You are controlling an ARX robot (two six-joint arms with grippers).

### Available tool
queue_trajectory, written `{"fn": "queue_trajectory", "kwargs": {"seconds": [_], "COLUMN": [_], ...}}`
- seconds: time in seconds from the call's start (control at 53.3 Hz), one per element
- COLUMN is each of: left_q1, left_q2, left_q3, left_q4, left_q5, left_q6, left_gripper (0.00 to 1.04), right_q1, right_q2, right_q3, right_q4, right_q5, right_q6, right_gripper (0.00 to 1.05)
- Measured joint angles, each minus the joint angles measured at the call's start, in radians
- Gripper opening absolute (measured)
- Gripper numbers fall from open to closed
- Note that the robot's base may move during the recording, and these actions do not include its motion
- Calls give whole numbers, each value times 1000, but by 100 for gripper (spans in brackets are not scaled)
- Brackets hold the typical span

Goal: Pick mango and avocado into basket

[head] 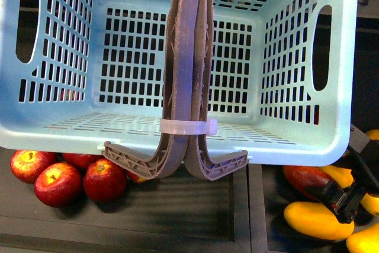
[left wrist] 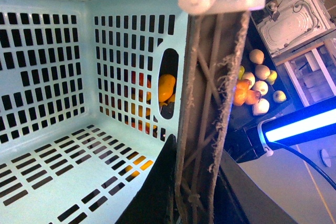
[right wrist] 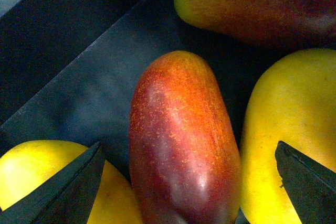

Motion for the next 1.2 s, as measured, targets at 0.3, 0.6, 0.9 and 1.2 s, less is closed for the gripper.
{"fn": "queue_trajectory", "kwargs": {"seconds": [0.3,0.6,0.9,1.2], "left_q1": [0,0,0,0], "left_q2": [0,0,0,0], "left_q3": [0,0,0,0], "left_q4": [0,0,0,0], "left_q5": [0,0,0,0], "left_q6": [0,0,0,0], "left_gripper": [13,13,13,13], "right_q1": [20,34,31,-31], "right_q2": [83,122,148,99], "right_q3": [24,54,68,33], "right_q4": [77,93,122,154], "right_q5": [31,45,69,51], "right_q6": [29,78,121,191], "right_gripper": [97,97,77,66]}}
